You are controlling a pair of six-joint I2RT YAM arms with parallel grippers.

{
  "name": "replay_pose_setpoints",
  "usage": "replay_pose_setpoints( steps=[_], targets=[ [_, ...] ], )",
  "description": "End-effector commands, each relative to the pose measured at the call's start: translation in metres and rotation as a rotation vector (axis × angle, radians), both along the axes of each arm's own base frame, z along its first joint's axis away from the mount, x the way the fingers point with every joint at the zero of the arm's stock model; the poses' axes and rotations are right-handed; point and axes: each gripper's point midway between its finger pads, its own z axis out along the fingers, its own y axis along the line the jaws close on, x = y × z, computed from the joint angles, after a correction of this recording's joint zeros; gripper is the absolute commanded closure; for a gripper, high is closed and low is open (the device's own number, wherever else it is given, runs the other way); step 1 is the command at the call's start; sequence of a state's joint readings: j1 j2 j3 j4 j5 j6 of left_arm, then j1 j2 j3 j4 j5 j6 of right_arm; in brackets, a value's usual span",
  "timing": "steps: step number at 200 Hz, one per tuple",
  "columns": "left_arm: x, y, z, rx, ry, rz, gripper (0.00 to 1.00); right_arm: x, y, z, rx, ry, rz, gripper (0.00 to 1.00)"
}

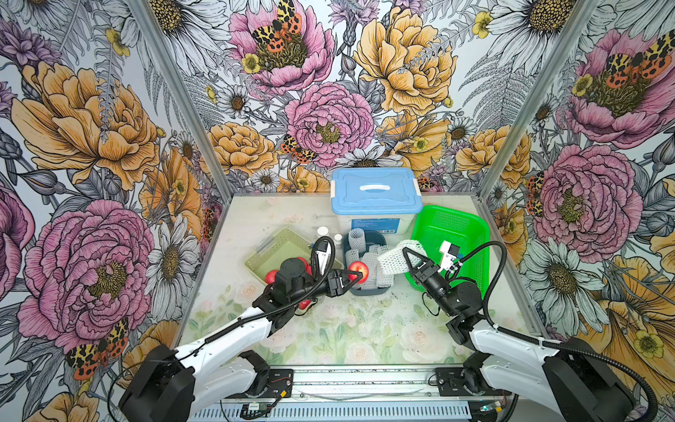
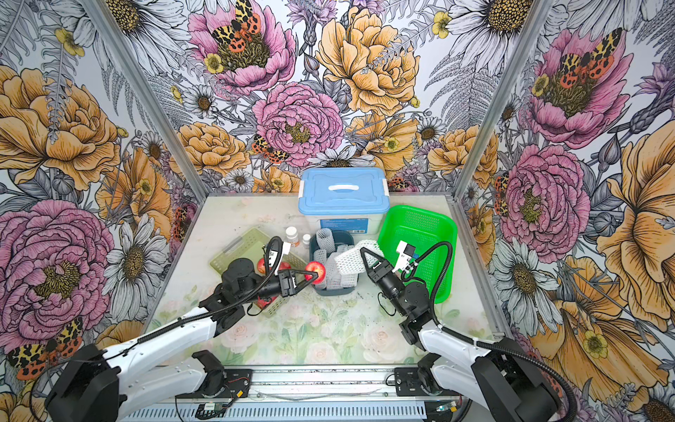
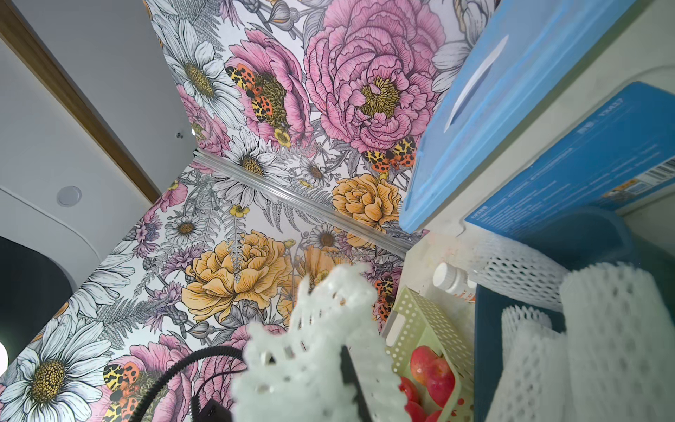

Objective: Remove foam nets from apples
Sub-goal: Remove the foam net from the apple, then place the apple in the basket.

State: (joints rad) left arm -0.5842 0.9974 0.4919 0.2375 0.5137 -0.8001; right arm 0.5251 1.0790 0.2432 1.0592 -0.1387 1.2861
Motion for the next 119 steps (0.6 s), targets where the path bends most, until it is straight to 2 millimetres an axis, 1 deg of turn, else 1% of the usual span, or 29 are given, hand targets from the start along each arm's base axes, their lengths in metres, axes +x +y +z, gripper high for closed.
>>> replay_pose_setpoints(
  steps=[1, 8, 24, 32, 38, 58, 70, 83, 94, 97, 101, 119],
  targets=[
    [0.017, 0.061, -0.043, 0.223, 0.129, 0.236, 0.48, 0.001, 0.019, 0.002, -0.132, -0.026, 0.055, 1.00],
    [0.022, 0.077, -0.046, 0.255, 0.146, 0.297, 0.48, 0.003, 0.024, 0.000, -0.167, -0.015, 0.065, 1.00],
    [0.031, 0.113, -0.061, 0.300, 0.224, 0.417, 0.48, 0.007, 0.034, -0.009, -0.257, 0.015, 0.082, 1.00],
    [0.034, 0.131, -0.073, 0.319, 0.286, 0.477, 0.48, 0.009, 0.040, -0.014, -0.301, 0.031, 0.093, 1.00],
    [0.037, 0.142, -0.079, 0.315, 0.316, 0.507, 0.48, 0.010, 0.044, -0.016, -0.331, 0.039, 0.102, 1.00],
    [0.047, 0.173, -0.083, 0.330, 0.335, 0.603, 0.48, 0.015, 0.058, -0.026, -0.437, 0.068, 0.127, 1.00],
    [0.053, 0.187, -0.083, 0.365, 0.342, 0.636, 0.47, 0.020, 0.063, -0.035, -0.498, 0.100, 0.128, 1.00],
    [0.063, 0.199, -0.087, 0.390, 0.360, 0.655, 0.41, 0.027, 0.068, -0.046, -0.566, 0.135, 0.133, 1.00],
    [0.073, 0.204, -0.088, 0.396, 0.374, 0.654, 0.38, 0.032, 0.073, -0.054, -0.619, 0.155, 0.139, 1.00],
    [0.075, 0.206, -0.089, 0.402, 0.376, 0.657, 0.38, 0.033, 0.075, -0.053, -0.626, 0.153, 0.140, 1.00],
    [0.079, 0.208, -0.088, 0.410, 0.373, 0.660, 0.38, 0.035, 0.078, -0.058, -0.637, 0.164, 0.148, 1.00],
    [0.093, 0.214, -0.088, 0.440, 0.358, 0.670, 0.36, 0.046, 0.088, -0.068, -0.661, 0.179, 0.168, 0.98]
  ],
)
